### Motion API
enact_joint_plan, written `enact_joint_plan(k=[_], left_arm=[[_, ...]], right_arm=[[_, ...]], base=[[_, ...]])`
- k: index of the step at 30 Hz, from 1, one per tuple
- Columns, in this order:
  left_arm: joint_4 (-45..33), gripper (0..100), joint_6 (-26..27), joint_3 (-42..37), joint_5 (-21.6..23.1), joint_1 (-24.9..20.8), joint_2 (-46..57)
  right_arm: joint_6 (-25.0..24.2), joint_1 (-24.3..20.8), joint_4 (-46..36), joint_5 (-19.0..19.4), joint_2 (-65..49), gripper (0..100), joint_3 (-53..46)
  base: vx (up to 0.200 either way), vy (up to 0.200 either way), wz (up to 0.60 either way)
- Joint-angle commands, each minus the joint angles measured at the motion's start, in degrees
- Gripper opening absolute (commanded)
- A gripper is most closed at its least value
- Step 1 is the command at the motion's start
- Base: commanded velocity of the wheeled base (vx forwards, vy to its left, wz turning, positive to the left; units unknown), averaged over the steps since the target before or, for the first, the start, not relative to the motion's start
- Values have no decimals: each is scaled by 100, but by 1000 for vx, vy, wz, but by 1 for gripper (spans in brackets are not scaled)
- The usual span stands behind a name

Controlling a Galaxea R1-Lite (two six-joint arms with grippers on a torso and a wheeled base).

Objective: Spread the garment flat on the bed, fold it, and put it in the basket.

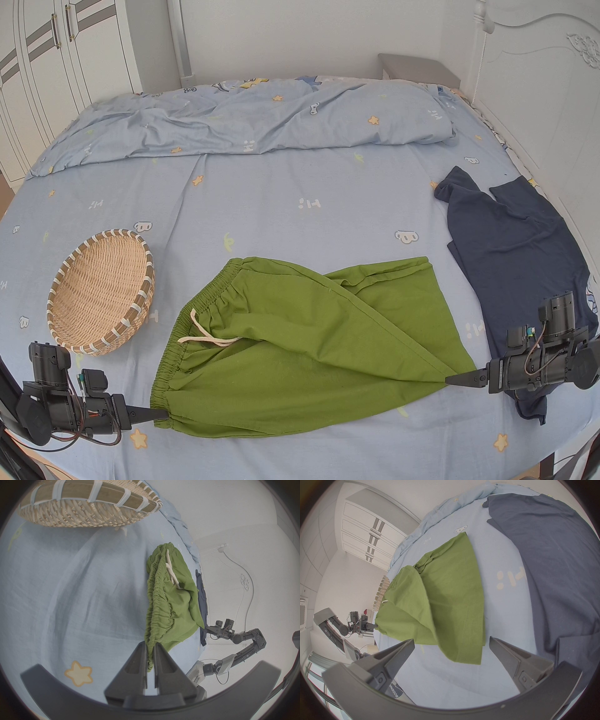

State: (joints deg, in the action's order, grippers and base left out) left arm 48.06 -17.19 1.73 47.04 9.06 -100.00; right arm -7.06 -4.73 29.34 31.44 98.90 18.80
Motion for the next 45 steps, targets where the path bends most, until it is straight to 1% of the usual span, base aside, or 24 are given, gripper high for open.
enact_joint_plan(k=[1,6,10,13,29,30,35,45], left_arm=[[2,0,-4,11,-2,-9,-2],[11,0,-4,-6,-2,0,-2],[2,0,-4,-6,-2,-18,-11],[11,0,-4,-6,-2,-18,-11],[2,0,5,-15,-2,-18,-28],[11,0,5,-15,-2,-27,-28],[11,0,5,-24,-2,-27,-20],[11,0,5,-41,-2,-27,-11]], right_arm=[[-76,7,28,20,331,100,19],[-296,25,36,55,305,100,221],[-533,25,36,257,85,100,274],[-630,25,28,301,-90,100,274],[-613,77,-113,284,-222,100,89],[-595,86,-289,266,-460,100,10],[-595,77,-517,293,-671,100,27],[-595,25,-526,301,-583,100,27]], base=[[0,0,0],[0,0,0],[0,0,0],[0,0,0],[0,0,0],[0,0,0],[0,0,0],[0,0,0]])
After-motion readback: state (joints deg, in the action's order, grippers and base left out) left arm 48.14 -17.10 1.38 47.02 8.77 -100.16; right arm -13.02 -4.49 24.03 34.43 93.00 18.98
